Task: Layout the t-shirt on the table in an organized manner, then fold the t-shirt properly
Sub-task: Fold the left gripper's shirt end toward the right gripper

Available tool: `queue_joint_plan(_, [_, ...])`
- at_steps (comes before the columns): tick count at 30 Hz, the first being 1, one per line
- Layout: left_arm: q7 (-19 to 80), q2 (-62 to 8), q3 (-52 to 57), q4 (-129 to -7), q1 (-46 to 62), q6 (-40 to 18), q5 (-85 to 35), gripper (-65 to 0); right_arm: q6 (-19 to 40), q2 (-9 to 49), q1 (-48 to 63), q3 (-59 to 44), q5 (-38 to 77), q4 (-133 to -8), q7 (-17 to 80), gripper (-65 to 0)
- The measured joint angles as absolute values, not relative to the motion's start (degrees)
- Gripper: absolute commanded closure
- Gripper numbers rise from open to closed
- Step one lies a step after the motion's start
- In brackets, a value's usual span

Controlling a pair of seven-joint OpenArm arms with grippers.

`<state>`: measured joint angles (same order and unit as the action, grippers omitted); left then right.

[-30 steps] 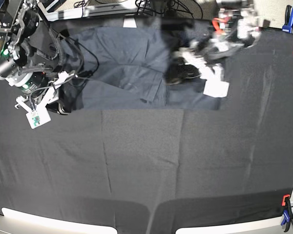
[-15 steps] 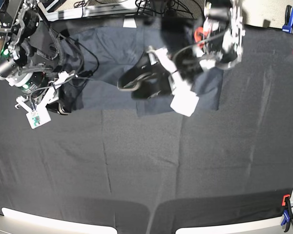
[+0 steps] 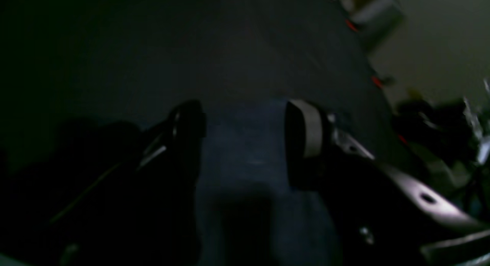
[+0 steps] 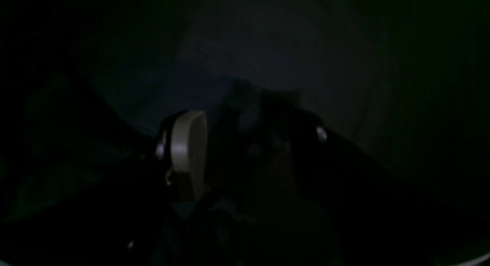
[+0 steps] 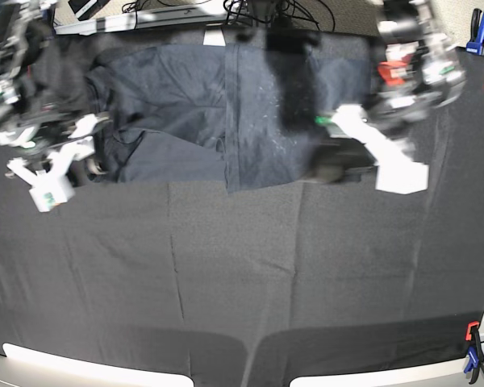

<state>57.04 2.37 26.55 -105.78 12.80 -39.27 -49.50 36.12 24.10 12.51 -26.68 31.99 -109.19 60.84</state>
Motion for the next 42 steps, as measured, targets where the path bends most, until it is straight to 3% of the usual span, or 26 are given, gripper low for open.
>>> queue_joint_plan(6, [56.7,-3.1,30.8,-105.8,13.7,-39.3,-49.5,-32.0,38.7,26.6,12.7,-33.6,40.2,-91.8,62.3,-33.6])
queue_joint_plan(12, [56.6,-5.6,31.0,-105.8,13.8,-39.3,-49.5,-32.0,39.3,27.2,12.6,-32.4,47.1,-80.4,65.5,-33.6])
queue_joint_plan(22, [56.6,-5.6,31.0,-105.8,13.8,-39.3,-48.2,-32.0,39.7,27.4,11.7,-23.7,51.7,-75.7,61.7,-33.5])
queue_joint_plan(28, [54.8,-5.6,31.0,-105.8,13.8,-39.3,-42.3,-32.0,39.7,26.5,11.6,-19.1,54.7,-75.7,61.1,-19.7])
queue_joint_plan(32, [54.1,-5.5,31.0,-105.8,13.8,-39.3,-42.2,-32.0,39.9,26.5,12.0,-19.4,55.6,-75.5,62.5,-0.3])
queue_joint_plan(42, [54.0,-5.5,31.0,-105.8,13.8,-39.3,-42.2,-32.0,39.7,26.0,13.0,-25.5,54.1,-93.3,66.2,0.0])
